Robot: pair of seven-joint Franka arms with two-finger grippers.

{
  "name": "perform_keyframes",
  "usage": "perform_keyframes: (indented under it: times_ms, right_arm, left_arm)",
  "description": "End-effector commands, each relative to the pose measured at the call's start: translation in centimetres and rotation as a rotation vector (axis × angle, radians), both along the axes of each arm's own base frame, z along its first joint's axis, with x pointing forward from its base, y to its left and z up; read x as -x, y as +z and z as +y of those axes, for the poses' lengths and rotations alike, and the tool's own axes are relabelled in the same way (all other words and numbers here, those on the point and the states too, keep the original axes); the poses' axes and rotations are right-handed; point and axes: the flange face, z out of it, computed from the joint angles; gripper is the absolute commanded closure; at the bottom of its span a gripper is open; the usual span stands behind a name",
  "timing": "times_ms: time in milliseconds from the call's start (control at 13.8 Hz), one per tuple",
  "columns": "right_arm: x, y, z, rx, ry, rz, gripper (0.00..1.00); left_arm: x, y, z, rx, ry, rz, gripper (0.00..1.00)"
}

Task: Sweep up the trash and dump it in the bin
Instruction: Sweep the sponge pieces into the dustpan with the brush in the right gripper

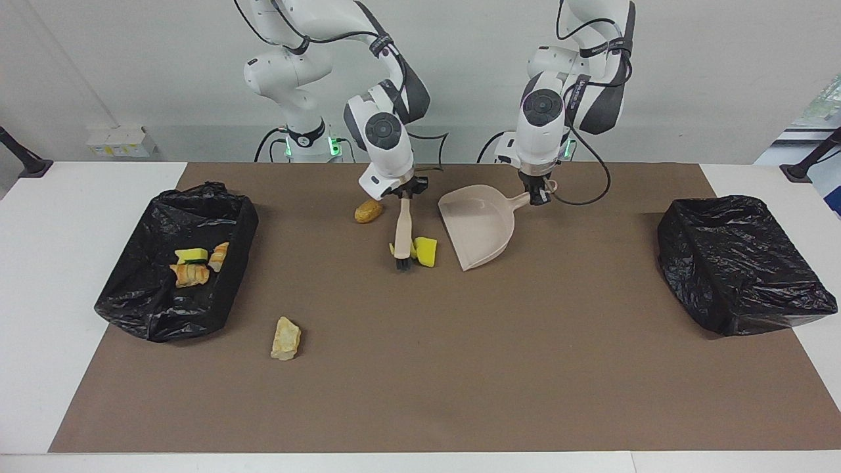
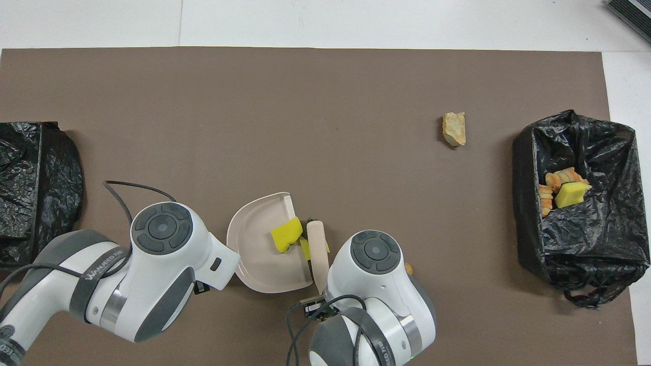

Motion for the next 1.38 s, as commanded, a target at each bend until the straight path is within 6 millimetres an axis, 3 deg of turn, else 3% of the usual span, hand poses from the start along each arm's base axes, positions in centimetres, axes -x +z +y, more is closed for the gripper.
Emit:
perform_keyframes:
  times_ms: [0, 218, 436, 581, 727, 945, 1308]
  right_arm:
    - [0.0, 4.1, -0.3, -0.135, 0.016, -0.007, 1.0]
    - [-0.3, 8.5, -2.0, -0.237, -0.043, -0.008, 1.0]
    - [-1.4, 9.7, -6.1, -0.225, -0.047, 0.061, 1.0]
    - [-2.4, 9.4, -9.7, -0.169, -0.046, 0.112, 1.0]
    - [-2.1, 8.7, -11.5, -0.034, 0.007, 0.102, 1.0]
    - [-0.3, 7.3, -16.6, 0.148, 0.002, 0.135, 1.0]
    - [3.8, 4.6, -23.1, 0.317, -0.107, 0.143, 1.0]
  left_arm:
    - [-0.4, -0.3, 1.0, -0.015, 0.001, -0.022, 1.0]
    - [-0.6, -0.5, 1.9, -0.02, 0.023, -0.012, 1.0]
    - [-0.8, -0.4, 1.8, -0.015, 0.023, -0.022, 1.0]
    - [-0.7, -0.4, 1.3, -0.012, 0.009, -0.029, 1.0]
    - [-0.8, -0.7, 0.6, -0.003, -0.007, -0.041, 1.0]
    - [-0.6, -2.7, -2.4, 0.01, -0.058, -0.058, 1.0]
    - [0.4, -2.7, -3.9, 0.005, -0.091, -0.048, 1.0]
